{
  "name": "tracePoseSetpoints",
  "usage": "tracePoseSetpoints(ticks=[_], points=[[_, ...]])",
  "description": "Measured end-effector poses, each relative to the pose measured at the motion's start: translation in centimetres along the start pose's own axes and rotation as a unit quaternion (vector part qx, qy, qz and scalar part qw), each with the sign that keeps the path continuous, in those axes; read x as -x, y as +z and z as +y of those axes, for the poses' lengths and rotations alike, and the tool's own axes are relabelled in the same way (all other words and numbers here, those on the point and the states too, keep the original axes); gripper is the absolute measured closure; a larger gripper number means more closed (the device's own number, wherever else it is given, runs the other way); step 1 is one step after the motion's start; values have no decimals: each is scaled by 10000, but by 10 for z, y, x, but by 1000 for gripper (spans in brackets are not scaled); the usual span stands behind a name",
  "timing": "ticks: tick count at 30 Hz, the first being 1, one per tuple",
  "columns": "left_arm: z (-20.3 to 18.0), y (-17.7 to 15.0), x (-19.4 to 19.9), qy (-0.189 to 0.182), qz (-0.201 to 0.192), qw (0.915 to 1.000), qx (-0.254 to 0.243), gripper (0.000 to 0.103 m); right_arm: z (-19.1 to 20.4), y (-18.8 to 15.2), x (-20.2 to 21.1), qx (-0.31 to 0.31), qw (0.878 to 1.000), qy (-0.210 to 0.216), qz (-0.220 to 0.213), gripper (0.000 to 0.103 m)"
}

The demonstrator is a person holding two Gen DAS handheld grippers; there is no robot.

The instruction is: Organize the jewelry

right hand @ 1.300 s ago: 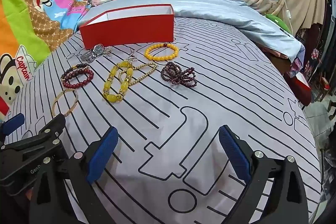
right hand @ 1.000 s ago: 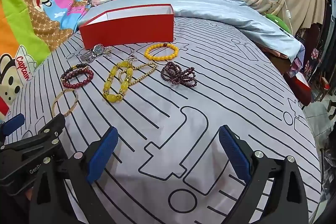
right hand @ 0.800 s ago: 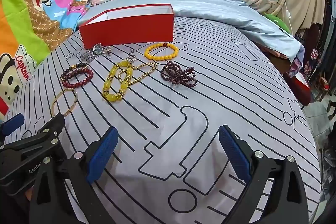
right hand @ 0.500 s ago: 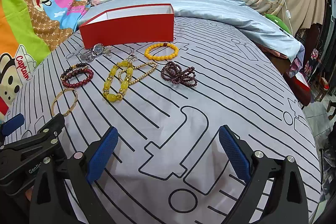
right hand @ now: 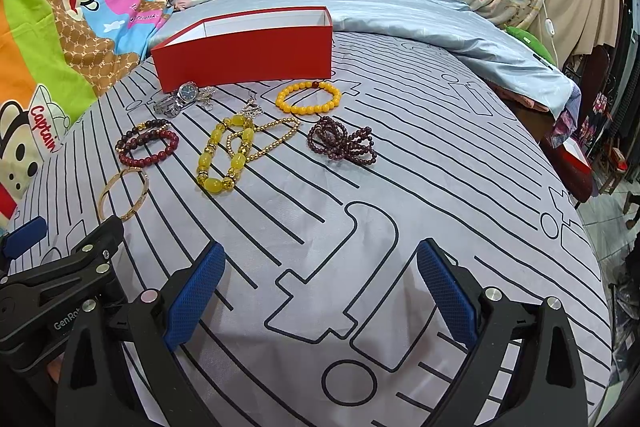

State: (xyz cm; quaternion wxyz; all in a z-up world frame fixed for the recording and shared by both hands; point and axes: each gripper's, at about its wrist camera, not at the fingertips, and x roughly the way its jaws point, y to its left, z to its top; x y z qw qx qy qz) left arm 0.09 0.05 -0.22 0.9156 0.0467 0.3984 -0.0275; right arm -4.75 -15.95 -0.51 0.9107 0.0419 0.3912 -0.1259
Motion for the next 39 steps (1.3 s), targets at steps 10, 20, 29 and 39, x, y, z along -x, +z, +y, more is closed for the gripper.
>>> tracePoseSetpoints(ticks=[10, 20, 29, 39], points=[[0, 0, 0, -6, -16, 10000, 0, 8, -1, -1, 0, -12, 10000, 5, -4, 10], [1, 0, 0, -9, -13, 10000, 2, 8, -1, 0, 0, -13, 10000, 3, 3, 10], [0, 0, 0, -10, -13, 10000, 3, 8, -1, 0, 0, -14, 10000, 7, 4, 10], [0, 0, 1, -8, -11, 10000, 9, 8, 1, 0, 1, -17, 10000, 10, 9, 10]])
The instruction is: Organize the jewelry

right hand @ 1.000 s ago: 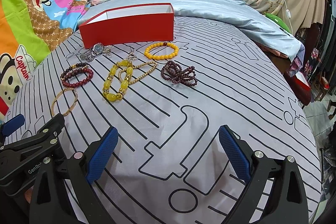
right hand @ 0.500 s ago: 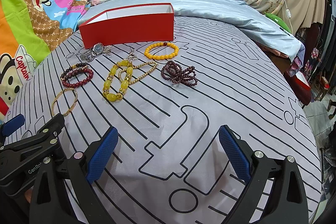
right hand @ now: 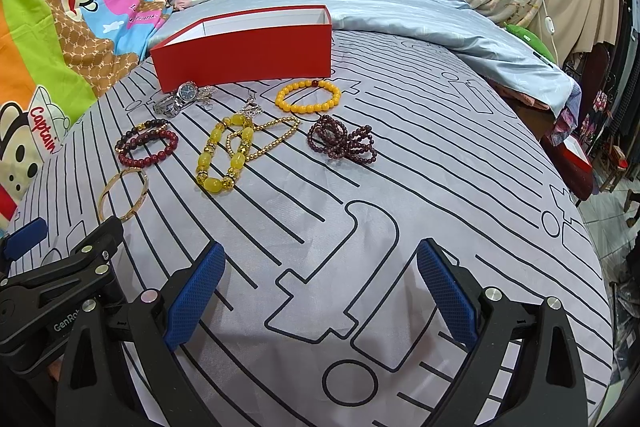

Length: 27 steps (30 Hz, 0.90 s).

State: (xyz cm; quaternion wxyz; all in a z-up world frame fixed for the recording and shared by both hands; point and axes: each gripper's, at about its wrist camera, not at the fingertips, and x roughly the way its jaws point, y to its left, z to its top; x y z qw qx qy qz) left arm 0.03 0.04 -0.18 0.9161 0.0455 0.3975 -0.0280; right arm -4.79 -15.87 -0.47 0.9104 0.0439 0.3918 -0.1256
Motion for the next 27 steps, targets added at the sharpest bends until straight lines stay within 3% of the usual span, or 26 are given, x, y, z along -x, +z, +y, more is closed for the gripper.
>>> tracePoseSetpoints(ticks=[27], points=[[3, 1, 2, -19, -25, 10000, 42, 8, 2, 0, 1, 2, 10000, 31, -12, 10]])
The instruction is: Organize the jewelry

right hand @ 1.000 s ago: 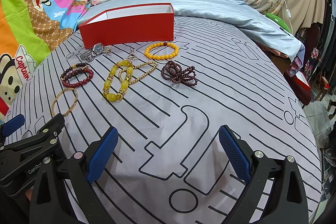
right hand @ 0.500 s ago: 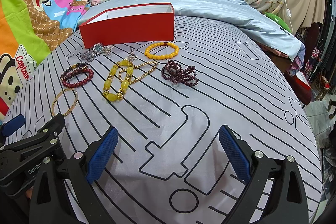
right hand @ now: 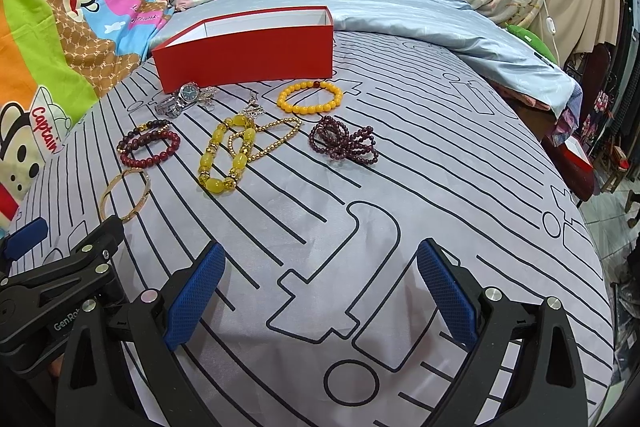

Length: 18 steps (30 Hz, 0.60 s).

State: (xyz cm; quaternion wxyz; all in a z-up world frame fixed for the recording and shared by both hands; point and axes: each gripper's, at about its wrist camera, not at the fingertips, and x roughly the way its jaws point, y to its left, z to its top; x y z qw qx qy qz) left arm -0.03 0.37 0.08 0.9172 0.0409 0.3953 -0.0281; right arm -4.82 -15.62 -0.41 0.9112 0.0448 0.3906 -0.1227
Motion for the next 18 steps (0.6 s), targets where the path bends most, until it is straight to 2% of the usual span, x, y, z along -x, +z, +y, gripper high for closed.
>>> tracePoseSetpoints(ticks=[7, 13, 15, 18], points=[[11, 4, 1, -110, -56, 9999, -62, 8, -9, 3, -1, -176, 9997, 178, 67, 10], [33, 17, -9, -252, 80, 9995, 187, 8, -17, 8, -9, -396, 9984, 302, 272, 10], [33, 22, -13, -261, 98, 9994, 193, 8, -17, 8, -10, -390, 9984, 294, 281, 10], [26, 25, -18, -463, 184, 9986, 185, 8, -17, 11, -11, -333, 9988, 240, 279, 10]])
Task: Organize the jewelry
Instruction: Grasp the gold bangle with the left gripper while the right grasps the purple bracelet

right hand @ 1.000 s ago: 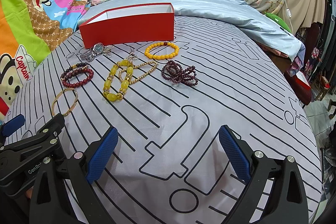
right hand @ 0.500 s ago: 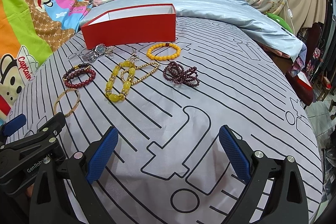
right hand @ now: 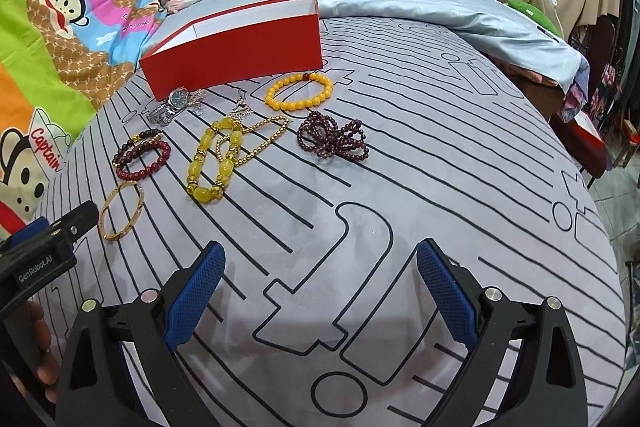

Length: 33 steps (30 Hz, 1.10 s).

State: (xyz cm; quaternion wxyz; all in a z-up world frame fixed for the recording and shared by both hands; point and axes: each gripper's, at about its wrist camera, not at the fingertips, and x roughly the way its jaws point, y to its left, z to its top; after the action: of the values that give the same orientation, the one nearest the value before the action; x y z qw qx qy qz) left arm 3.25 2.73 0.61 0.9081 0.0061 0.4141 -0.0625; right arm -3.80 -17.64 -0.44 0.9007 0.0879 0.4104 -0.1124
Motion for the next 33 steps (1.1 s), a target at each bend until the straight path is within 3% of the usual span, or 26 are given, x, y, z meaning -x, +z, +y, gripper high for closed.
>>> tracePoseSetpoints(ticks=[9, 15, 21, 33], points=[[-29, 3, -27, -82, 388, 9990, -206, 10, -6, 9, -1, -15, 10000, -46, -30, 10], [-30, 2, -27, -45, 323, 9992, -233, 24, -7, 13, -3, -3, 10000, -70, -30, 10], [-34, 3, -25, -99, 225, 9990, -367, 49, -3, 16, -6, 72, 10000, -64, -28, 11], [-27, 3, -23, -43, 211, 9994, -258, 50, -4, 43, -14, 243, 9995, -65, -179, 23]])
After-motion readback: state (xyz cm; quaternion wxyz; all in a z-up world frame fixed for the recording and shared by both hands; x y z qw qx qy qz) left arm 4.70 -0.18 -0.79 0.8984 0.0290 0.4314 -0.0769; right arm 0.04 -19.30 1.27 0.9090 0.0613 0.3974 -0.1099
